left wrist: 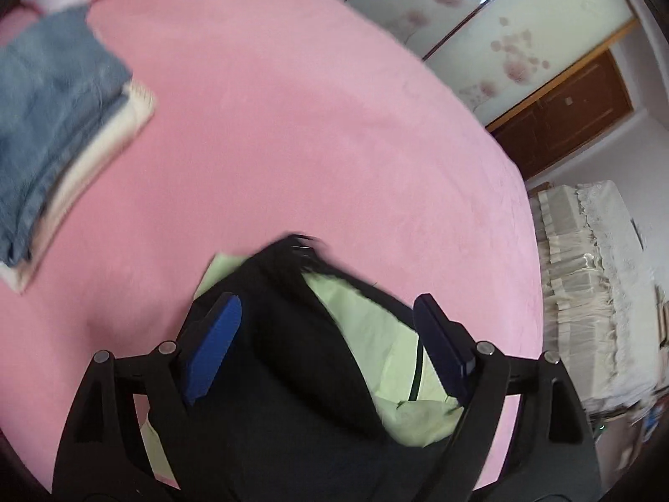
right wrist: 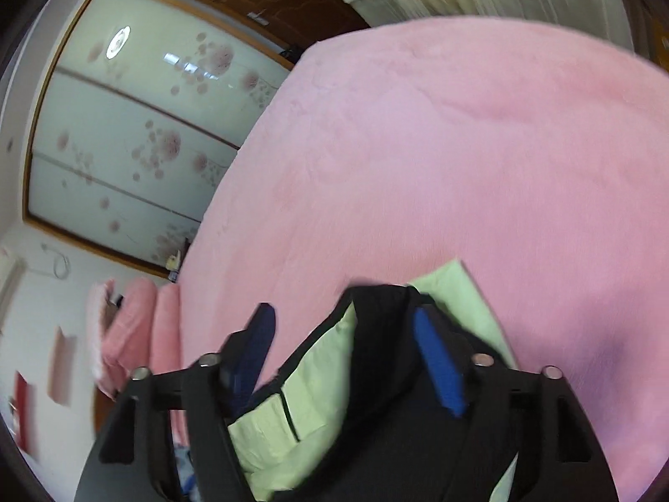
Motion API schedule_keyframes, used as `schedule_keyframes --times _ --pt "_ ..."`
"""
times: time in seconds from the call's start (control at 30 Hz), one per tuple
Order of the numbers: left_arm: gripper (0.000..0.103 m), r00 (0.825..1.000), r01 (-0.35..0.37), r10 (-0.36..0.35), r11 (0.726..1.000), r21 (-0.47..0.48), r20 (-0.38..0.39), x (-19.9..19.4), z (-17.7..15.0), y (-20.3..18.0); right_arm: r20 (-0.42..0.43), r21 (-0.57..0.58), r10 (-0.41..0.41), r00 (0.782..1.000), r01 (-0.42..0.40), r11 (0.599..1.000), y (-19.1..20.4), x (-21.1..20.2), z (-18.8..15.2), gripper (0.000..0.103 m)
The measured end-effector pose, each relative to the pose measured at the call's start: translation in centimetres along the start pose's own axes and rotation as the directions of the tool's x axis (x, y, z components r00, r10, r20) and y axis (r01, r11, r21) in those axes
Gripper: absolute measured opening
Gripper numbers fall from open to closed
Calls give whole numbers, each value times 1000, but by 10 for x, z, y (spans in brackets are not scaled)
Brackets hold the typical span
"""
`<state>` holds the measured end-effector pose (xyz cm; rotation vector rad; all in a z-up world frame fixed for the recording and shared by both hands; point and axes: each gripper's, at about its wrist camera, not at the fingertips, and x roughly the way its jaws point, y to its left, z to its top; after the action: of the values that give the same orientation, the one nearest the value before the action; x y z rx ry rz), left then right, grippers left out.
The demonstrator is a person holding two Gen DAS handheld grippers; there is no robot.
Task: Fold large clothes
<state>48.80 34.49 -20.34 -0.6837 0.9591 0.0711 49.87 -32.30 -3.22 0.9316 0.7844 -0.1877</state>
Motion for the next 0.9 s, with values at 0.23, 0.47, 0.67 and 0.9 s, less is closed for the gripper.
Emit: schedule_keyframes --times 0.23,0.47,0.67,0.9 --pt "82 998 -17 25 993 119 -62 0 -48 -41 -101 -218 -10 995 -13 976 24 2 -7 71" --pt "79 975 -117 153 970 213 -163 34 -136 -42 -151 -510 -255 955 146 848 42 21 -73 68" --pt "79 909 -333 394 881 337 -133 43 -173 -34 -175 -474 -397 901 277 836 -20 19 -98 68" --pt "79 894 -364 425 875 319 -143 19 -175 4 -206 -453 -369 906 247 857 -67 13 -99 48"
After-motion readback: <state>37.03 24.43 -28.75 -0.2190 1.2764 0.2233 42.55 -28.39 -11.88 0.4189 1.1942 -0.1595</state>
